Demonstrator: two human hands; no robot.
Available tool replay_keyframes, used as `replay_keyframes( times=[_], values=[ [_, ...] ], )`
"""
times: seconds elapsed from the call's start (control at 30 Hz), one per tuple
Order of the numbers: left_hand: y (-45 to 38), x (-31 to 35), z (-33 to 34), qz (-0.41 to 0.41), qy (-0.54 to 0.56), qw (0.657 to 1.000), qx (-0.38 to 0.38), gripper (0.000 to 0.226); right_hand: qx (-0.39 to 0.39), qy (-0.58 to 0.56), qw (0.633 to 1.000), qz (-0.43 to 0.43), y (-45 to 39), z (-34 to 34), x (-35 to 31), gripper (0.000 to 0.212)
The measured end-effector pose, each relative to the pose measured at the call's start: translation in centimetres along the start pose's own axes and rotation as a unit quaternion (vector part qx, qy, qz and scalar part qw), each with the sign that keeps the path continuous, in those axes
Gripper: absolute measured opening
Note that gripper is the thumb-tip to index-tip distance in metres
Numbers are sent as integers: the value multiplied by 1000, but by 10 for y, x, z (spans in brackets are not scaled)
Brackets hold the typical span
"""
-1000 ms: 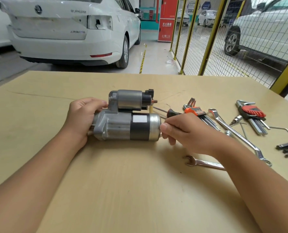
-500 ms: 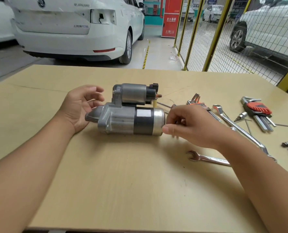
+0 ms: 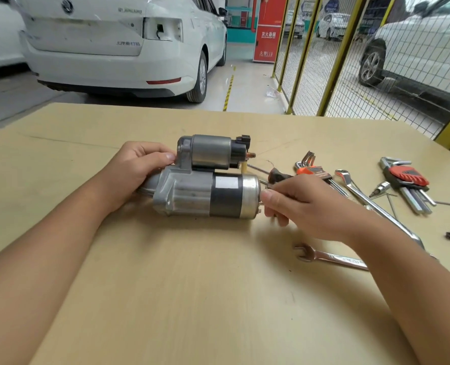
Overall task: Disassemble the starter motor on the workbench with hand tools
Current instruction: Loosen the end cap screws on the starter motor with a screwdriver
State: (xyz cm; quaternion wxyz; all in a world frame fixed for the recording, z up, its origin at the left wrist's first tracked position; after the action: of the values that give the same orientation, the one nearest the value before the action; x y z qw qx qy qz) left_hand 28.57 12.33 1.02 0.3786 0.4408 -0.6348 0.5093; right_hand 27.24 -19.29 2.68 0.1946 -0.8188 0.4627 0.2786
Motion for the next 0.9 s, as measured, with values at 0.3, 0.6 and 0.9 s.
replay_keyframes(
  times=[0.3, 0.6, 0.9],
  values=[
    [4, 4, 3, -76, -45, 995, -39, 49, 8, -12, 1000, -10, 2, -2, -3, 31],
    [6, 3, 3, -55, -47, 997, -1, 44, 7, 1, 1000, -21, 4, -4, -4, 25],
    [6, 8, 4, -22, -80, 996, 23, 31, 11, 3, 1000, -8, 3, -5, -2, 26]
  ],
)
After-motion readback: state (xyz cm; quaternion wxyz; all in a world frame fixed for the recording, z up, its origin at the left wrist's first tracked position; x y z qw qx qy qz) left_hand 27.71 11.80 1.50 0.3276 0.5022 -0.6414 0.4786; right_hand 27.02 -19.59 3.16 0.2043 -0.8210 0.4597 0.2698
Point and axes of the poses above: each hand's wrist, its own y-axis away from the middle knuckle, its own z-axis out of the palm, x = y × z, the point moved 2 cm from there along -y, towards the middle knuckle, and after that the axes turned 6 degrees about z, right-handed, at the moved point
